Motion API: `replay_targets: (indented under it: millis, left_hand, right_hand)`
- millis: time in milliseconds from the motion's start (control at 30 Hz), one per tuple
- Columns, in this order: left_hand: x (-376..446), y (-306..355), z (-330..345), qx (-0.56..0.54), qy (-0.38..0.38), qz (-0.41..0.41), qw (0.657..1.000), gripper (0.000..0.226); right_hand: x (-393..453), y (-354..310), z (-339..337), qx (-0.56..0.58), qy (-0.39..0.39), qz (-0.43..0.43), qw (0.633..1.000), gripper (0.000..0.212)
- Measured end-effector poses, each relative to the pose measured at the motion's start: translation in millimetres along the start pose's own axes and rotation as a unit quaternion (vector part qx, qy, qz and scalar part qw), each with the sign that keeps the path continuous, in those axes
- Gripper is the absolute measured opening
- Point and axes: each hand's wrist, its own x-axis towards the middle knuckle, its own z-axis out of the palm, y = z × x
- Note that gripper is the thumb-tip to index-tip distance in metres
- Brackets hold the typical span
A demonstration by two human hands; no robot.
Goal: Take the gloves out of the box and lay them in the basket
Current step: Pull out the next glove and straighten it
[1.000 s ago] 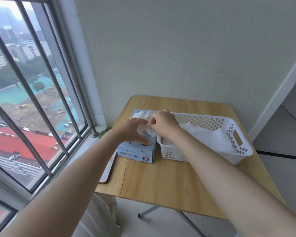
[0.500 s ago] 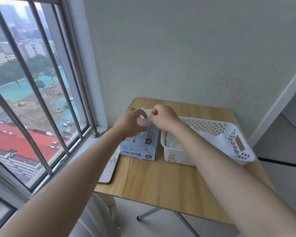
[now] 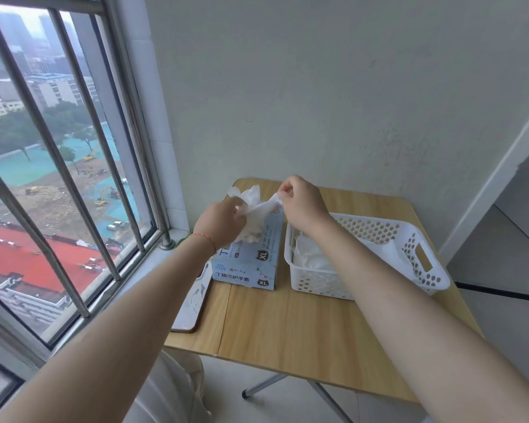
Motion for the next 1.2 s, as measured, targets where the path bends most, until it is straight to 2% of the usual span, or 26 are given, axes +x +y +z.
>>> replay_targets:
  millis: [100,200,333,400,467,567,633,733,900,1000,1100,1167,1200]
  left_hand:
    - [1.7,0.8,-6.9,-0.089,0.054,-0.01,0.994,0.017]
    - [7.2,3.1,-11.2,-0.14,0.035,-0.015,0.989,0.023]
    - [7.2,10.1,-16.8,-0.185,0.013,0.015,0.982,0.032]
    - [4.9,13.9,-17.7,-0.21,-0.003,0.045,0.977,0.039]
    - [5.2,12.8,-16.4,-0.22,-0.019,0.052,0.974,0.032]
    - [6.2,4.7,-11.9,-0.178,-0.06,0.008,0.982,0.018]
    - [4.8,-3.7,-4.0,-0.114,-0.083,-0.019,0.99,0.03]
    - [1.3,-9.7,7.2,-0.052,-0.104,-0.011,0.993,0.046]
    - [-2.1,1.7,18.7,0.153,-0.129,0.052,0.978,0.041]
    - [-2.5,7.2,23.6,0.242,-0.133,0.067,0.959,0.039]
    - [-1.6,10.8,20.4,0.244,-0.191,0.056,0.949,0.037]
    - [0.0,11.6,10.4,0.161,-0.221,0.02,0.962,0.039]
    - [0.7,12.1,4.9,0.106,-0.213,0.006,0.971,0.039]
  right_hand:
    - [0.0,5.2,-4.7,-0.069,-0.05,0.027,0.996,0.022]
    - [0.6,7.4,-2.2,-0.136,-0.083,0.03,0.987,0.029]
    - [-2.5,4.8,7.4,-0.064,-0.154,-0.013,0.986,0.042]
    - [-4.2,3.6,13.8,-0.068,-0.133,-0.029,0.988,0.03]
    - [-2.7,4.1,14.7,-0.083,-0.067,-0.035,0.994,0.011]
    - [1.8,9.1,7.8,-0.052,0.015,-0.015,0.998,0.005]
    - [4.4,11.8,1.6,-0.022,0.065,0.0,0.998,0.009]
    - [5.3,9.4,-4.1,0.036,0.113,0.01,0.993,0.012]
    - [8.8,-8.4,-16.1,0.129,0.136,0.001,0.982,0.009]
    - [9.6,-17.0,-23.5,0.174,0.121,0.01,0.977,0.015]
    - [8.0,-17.6,-27.3,0.154,0.098,0.017,0.983,0.019]
    - [6.9,-15.0,-29.6,0.13,0.076,0.019,0.988,0.022]
    - [6.5,-13.2,-30.6,0.12,0.065,0.018,0.99,0.023]
